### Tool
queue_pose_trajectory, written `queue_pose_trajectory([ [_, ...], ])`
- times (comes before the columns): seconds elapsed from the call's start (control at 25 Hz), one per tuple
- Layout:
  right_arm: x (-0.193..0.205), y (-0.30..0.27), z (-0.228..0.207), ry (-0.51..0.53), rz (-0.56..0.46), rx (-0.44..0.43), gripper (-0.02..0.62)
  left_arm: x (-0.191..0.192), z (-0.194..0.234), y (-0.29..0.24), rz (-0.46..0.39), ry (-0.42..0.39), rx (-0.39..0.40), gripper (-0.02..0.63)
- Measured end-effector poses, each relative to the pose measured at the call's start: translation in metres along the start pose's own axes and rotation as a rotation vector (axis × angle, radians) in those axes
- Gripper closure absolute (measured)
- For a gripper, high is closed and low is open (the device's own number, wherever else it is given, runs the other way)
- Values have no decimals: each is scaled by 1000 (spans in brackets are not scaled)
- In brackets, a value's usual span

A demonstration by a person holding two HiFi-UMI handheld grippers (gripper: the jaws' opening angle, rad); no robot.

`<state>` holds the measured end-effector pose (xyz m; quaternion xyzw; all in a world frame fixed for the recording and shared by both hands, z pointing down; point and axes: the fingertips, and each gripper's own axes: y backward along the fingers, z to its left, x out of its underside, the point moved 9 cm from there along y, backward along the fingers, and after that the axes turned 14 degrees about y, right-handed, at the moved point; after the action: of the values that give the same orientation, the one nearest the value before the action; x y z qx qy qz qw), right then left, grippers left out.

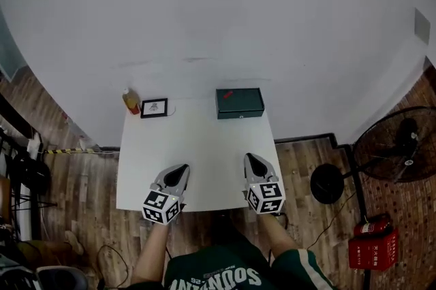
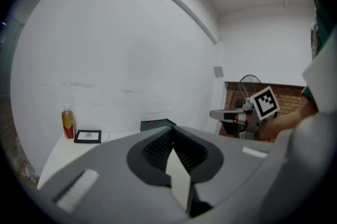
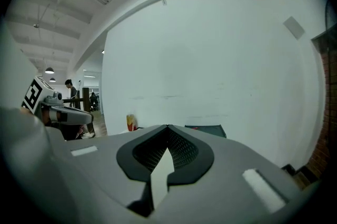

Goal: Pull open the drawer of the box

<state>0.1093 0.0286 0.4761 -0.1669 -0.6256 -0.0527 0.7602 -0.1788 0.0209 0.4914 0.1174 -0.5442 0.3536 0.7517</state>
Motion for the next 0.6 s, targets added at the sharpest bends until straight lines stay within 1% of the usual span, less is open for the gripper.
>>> queue_pose_trajectory([
  [0.28, -11, -88, -57, 7, -2, -35, 594, -39, 27, -88, -7, 13, -30, 554],
  [0.44, -8, -117, -74, 9, 9, -51, 594, -45, 37, -116, -2, 33, -40, 554],
  [0.6, -2, -137, -81, -10, 26, -56, 594, -47, 49, -139, 31, 41, -35, 554],
])
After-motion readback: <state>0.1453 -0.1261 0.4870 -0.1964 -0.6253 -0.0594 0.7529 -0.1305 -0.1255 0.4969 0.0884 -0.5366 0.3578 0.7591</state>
